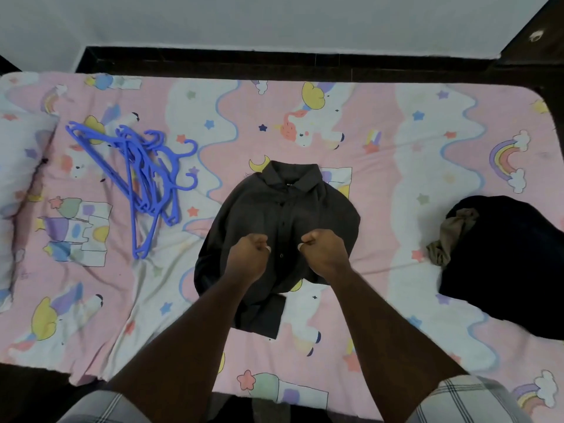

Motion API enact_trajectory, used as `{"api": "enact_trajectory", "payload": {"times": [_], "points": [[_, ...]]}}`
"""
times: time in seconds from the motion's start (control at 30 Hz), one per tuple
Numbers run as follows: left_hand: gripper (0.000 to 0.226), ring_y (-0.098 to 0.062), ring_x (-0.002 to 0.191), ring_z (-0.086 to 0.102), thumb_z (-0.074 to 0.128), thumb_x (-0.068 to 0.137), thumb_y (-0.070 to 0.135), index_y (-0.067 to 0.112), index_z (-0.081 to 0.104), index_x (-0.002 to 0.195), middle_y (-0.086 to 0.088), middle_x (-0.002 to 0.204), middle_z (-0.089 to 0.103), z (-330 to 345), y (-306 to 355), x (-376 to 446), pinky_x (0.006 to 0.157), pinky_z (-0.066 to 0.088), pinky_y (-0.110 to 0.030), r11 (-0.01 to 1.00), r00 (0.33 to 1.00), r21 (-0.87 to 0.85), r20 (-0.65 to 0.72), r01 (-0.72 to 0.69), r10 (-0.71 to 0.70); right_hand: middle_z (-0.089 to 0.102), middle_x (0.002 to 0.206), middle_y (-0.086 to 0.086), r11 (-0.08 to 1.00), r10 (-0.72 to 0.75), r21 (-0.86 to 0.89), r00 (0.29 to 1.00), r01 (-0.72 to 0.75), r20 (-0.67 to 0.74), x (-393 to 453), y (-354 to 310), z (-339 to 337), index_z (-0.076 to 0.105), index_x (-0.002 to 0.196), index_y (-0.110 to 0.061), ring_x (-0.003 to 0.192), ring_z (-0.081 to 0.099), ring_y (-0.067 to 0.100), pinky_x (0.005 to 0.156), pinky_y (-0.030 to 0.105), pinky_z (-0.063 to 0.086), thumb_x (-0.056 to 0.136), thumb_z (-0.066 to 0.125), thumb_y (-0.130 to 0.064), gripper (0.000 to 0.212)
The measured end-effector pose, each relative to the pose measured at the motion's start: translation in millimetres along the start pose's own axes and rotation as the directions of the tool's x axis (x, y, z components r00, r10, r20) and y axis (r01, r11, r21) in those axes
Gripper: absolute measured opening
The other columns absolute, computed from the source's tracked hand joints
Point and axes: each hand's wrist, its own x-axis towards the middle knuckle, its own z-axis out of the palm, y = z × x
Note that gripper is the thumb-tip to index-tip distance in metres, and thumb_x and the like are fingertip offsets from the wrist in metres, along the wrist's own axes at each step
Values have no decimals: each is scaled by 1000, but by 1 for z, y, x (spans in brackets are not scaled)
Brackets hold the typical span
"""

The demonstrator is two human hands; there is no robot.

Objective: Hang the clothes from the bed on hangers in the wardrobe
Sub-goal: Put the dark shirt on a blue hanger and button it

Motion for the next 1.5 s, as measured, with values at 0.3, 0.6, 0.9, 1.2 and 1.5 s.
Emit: {"api": "enact_trajectory", "payload": {"times": [0.3, 0.6, 0.9, 1.2, 1.5], "points": [[31, -22, 105, 68, 59, 94, 24, 21, 67, 124, 0, 110, 74, 15, -6, 30, 99, 52, -39, 985, 998, -160, 2, 59, -60, 72, 116, 3, 999, -35, 34, 999, 36, -30, 29, -3, 26, 71, 117, -13, 110, 64, 20, 88, 17, 39, 93, 66, -21, 27], [20, -10, 89, 71, 57, 98, 19, 22, 69, 114, 8, 93, 73, -30, -33, 52, 92, 57, -43, 909, 987, -412, -108, 61, -115, 71, 119, 3, 996, -54, 76, 998, 56, -20, 44, -57, 66, 69, 122, -14, 111, 65, 17, 92, 20, 46, 94, 66, -21, 29], [23, -18, 95, 69, 56, 101, 20, 16, 68, 120, 0, 104, 73, -80, -77, 84, 96, 56, -41, 932, 996, -359, -59, 43, -68, 72, 118, 0, 990, 100, 121, 978, -78, -184, 56, -99, 104, 71, 120, -18, 111, 65, 18, 97, 29, 50, 93, 66, -23, 28], [28, -25, 112, 64, 57, 99, 21, 13, 69, 123, -4, 120, 71, -95, -54, 115, 99, 46, -30, 983, 992, -139, -48, -120, 114, 72, 116, 4, 958, 285, 117, 832, -261, -476, 35, -40, 43, 74, 114, -14, 112, 64, 26, 95, 26, 42, 94, 62, -21, 24], [38, -31, 128, 54, 49, 103, 22, 9, 58, 137, -10, 140, 60, -82, -1, 190, 108, 39, -35, 968, 972, 84, 16, -235, 235, 75, 107, 6, 977, 143, -69, 861, -202, -489, 109, -5, -18, 76, 106, -16, 104, 65, 31, 86, 30, 47, 90, 60, -20, 23]]}}
